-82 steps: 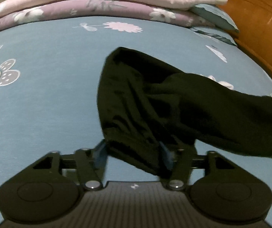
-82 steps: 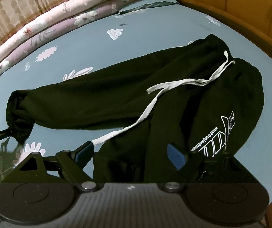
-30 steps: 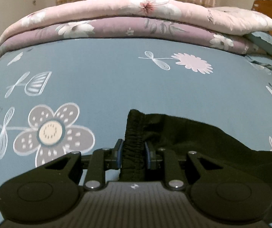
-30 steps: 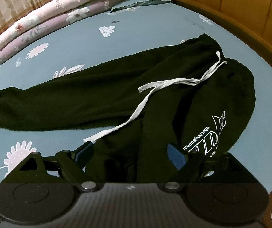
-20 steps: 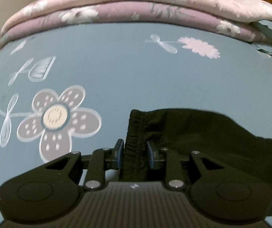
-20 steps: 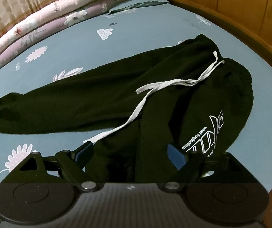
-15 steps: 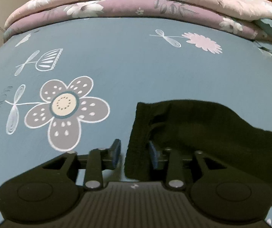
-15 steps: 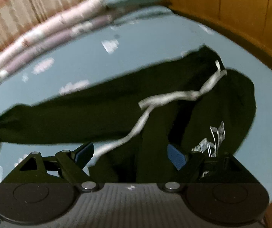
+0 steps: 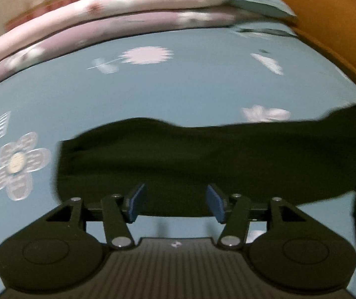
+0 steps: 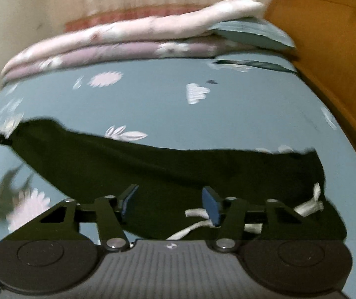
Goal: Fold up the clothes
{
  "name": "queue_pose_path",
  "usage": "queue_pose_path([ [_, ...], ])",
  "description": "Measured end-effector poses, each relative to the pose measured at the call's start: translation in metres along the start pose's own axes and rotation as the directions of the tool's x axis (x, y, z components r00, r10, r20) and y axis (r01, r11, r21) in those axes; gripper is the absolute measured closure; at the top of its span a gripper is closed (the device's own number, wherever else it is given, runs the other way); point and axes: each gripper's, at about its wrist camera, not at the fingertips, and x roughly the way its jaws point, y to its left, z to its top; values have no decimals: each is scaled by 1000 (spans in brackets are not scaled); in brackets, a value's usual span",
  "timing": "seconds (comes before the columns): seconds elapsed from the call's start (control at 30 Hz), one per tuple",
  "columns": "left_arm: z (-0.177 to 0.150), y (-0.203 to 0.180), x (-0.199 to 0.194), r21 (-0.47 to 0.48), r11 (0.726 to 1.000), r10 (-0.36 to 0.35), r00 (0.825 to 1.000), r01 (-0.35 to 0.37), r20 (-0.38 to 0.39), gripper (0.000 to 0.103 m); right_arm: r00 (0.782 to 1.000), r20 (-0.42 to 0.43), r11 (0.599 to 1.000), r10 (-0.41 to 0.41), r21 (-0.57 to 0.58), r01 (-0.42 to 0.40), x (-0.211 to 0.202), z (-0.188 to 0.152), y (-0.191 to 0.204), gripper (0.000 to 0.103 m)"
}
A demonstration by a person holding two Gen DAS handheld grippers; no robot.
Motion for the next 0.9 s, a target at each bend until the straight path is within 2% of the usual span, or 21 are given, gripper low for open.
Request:
queue_pose_path([
  [0.07, -5, -31, 3, 19, 999, -29, 1000, 29, -5, 45, 999, -22, 996, 43, -73, -44, 13, 14, -6, 46],
  [0.17, -10, -70, 5, -2, 999, -46, 999, 46, -12, 44, 992, -59, 974, 111, -190, -120, 36, 41, -16, 46],
  [0.27, -17, -94, 3, -64, 995, -83, 996, 82, -15, 43, 979, -84, 946, 188, -252, -204, 61, 69, -25, 47],
  [0.43, -39, -111, 1, -195, 979, -66, 998, 60, -21, 41, 946, -116, 891, 304, -318, -325, 117, 106, -27, 47],
  [0.67, -70, -120, -10, -321, 947, -8, 998, -12, -59, 41, 898, -205, 821, 390, -363, -439, 202, 110, -1, 47],
  [0.9, -78, -122, -12, -360, 931, 29, 995, -60, -92, 41, 840, -284, 763, 462, -356, -540, 256, 104, 21, 47],
])
